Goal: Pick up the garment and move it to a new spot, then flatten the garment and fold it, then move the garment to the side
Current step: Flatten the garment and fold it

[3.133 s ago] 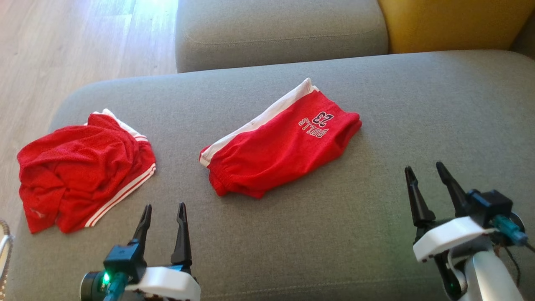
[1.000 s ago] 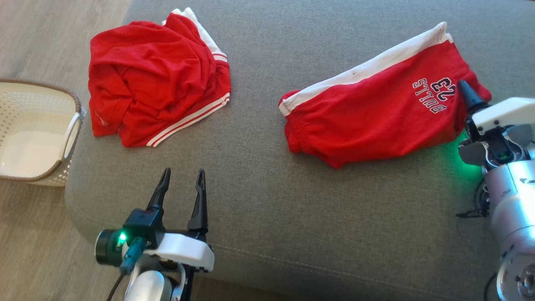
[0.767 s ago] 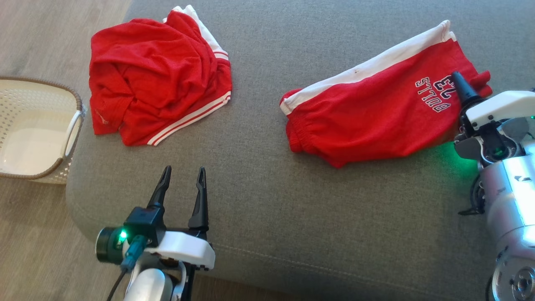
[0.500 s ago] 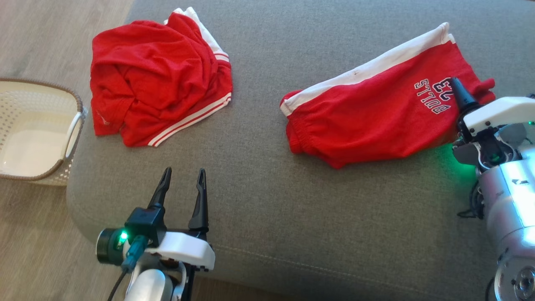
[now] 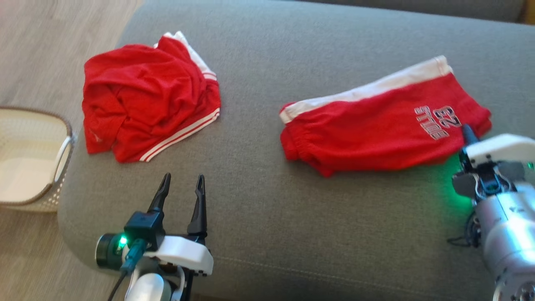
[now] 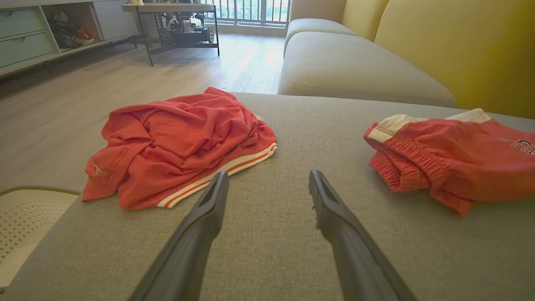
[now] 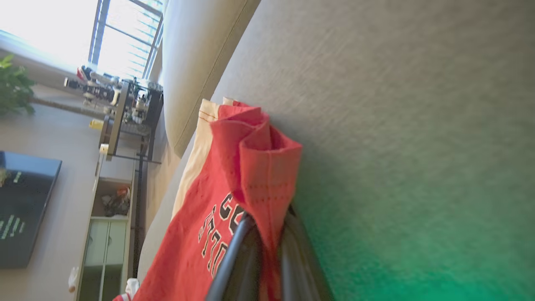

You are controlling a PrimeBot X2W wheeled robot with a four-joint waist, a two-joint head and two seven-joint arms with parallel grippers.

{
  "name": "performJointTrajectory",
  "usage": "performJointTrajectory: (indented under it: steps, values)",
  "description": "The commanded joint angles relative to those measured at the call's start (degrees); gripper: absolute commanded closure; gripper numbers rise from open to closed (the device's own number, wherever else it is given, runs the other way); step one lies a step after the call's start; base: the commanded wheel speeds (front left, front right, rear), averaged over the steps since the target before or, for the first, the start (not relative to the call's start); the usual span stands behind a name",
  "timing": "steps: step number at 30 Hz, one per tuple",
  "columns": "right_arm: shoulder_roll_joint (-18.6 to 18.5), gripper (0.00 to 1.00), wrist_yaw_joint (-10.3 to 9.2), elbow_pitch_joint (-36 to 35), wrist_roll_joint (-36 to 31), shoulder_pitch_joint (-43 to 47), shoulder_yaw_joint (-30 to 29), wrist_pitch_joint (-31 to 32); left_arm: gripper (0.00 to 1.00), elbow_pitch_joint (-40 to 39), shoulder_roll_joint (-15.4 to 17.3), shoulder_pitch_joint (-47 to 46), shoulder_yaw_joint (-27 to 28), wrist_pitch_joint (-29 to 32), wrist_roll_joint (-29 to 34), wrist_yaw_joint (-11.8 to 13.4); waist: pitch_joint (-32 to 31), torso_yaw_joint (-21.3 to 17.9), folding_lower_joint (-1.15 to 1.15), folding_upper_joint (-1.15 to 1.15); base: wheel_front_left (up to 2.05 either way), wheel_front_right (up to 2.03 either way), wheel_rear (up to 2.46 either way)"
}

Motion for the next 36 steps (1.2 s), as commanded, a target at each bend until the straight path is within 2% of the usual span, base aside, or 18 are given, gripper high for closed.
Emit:
performJointTrajectory:
  steps: [1, 15, 22, 30, 36]
  values:
    - [0.61, 1.00, -0.02, -1.04, 0.22, 0.61, 0.01, -0.87, 0.00, -1.41, 0.10, -0.58, 2.26, -0.45, -0.47, 0.01, -1.21, -0.92, 0.00, 0.00, 0.00, 0.00, 0.00]
    - [5.05, 1.00, -0.02, -1.01, -1.34, 10.12, -16.73, -8.28, 0.00, -0.52, 0.10, 3.07, 4.00, -0.45, -1.25, -0.42, -8.46, -5.34, 0.00, 0.00, 0.00, 0.00, 0.00]
    - [6.09, 1.00, -0.02, -1.01, -4.58, 10.75, -20.61, -8.61, 0.00, -0.57, 0.10, 3.78, 4.11, -0.45, -1.37, -0.61, -9.18, -6.21, 0.00, 0.00, 0.00, 0.00, 0.00]
    - [6.31, 1.00, -0.02, -1.00, -8.72, 7.73, -20.46, -10.27, 0.00, 0.00, 0.10, 3.75, 4.50, -0.45, -0.90, -1.31, -10.01, -5.51, 0.00, 0.00, 0.00, 0.00, 0.00]
    - [6.32, 1.00, -0.02, -1.00, -7.27, 3.67, -12.69, -10.73, 0.00, 0.28, 0.10, 4.30, 4.56, -0.45, -0.44, -2.01, -10.83, -4.61, 0.00, 0.00, 0.00, 0.00, 0.00]
